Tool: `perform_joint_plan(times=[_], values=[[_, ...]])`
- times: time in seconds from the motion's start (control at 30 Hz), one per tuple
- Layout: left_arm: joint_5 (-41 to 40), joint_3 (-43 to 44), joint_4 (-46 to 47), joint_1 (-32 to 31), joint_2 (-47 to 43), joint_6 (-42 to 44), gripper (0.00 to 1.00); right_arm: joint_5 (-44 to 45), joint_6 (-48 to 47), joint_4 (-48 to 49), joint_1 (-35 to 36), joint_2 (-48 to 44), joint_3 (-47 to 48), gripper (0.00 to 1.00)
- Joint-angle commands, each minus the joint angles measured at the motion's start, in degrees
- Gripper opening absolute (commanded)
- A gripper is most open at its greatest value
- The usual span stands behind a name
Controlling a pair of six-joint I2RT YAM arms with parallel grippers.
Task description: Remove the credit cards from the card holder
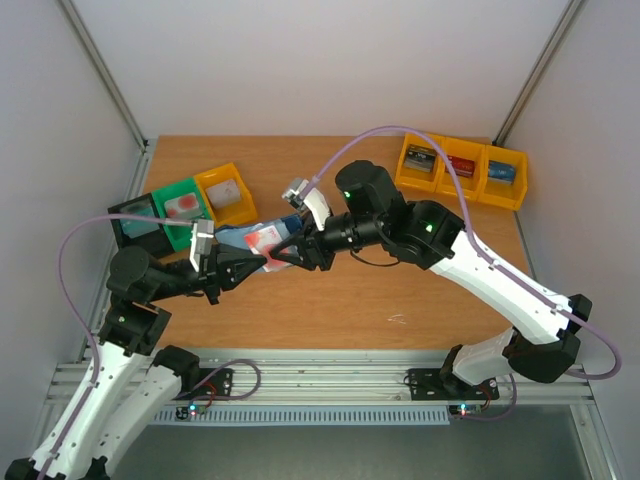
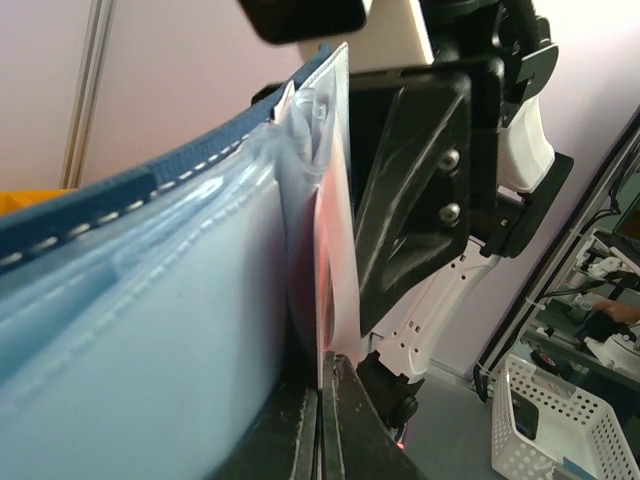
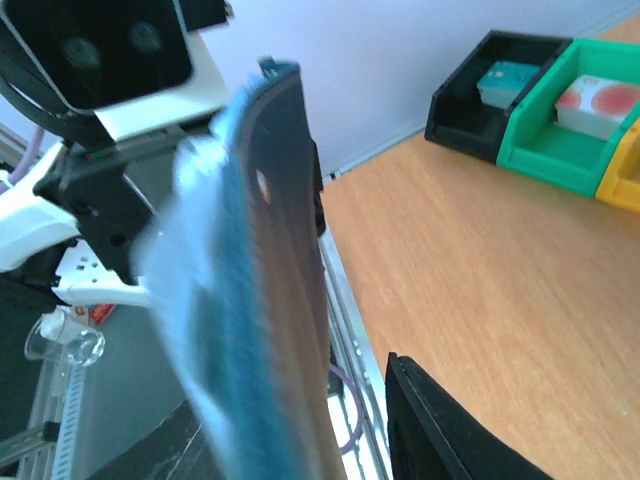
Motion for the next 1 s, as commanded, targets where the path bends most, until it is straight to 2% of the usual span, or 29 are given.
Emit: perform_joint_plan(times=[0.0, 0.03, 0.2, 0.33, 0.43, 0.63, 0.8, 0.97], values=[[0.7, 1.7, 3.0, 0.1, -0.7, 0.2, 0.00, -3.3, -0.4, 2.4, -1.7, -2.6, -3.2, 0.37], [0.8, 1.7, 2.7, 0.1, -0.7, 0.2, 0.00, -3.9, -0.4, 2.9, -2.0, -3.2, -4.3, 0.35], [1.8, 2.0, 0.6, 0.2, -1.0, 1.2, 0.00, -7.8, -0.1, 5.3, -4.4, -6.7, -8.1, 0.10], [2.3, 2.4, -1.4, 0.3, -1.4, 2.4, 0.00, -8.8, -0.4, 4.6, -6.1, -8.3, -9.5, 0.01], [2.9, 2.5, -2.2, 0.3, -2.1, 2.9, 0.00, -9.1, -0.8, 3.8, -6.9, -9.5, -10.0, 0.01], [3.3, 2.1, -5.5, 0.3, -2.5, 4.6, 0.00, -10.0, -0.9, 2.4, -9.6, -11.6, -10.2, 0.08], [3.5, 2.3, -3.9, 0.3, -1.9, 4.3, 0.00, -16.8, 0.9, 3.7, -8.3, -9.5, -9.5, 0.01], [3.6, 2.4, -6.3, 0.3, -2.6, 4.3, 0.00, -15.4, -0.9, 5.2, -8.5, -12.1, -11.0, 0.05]])
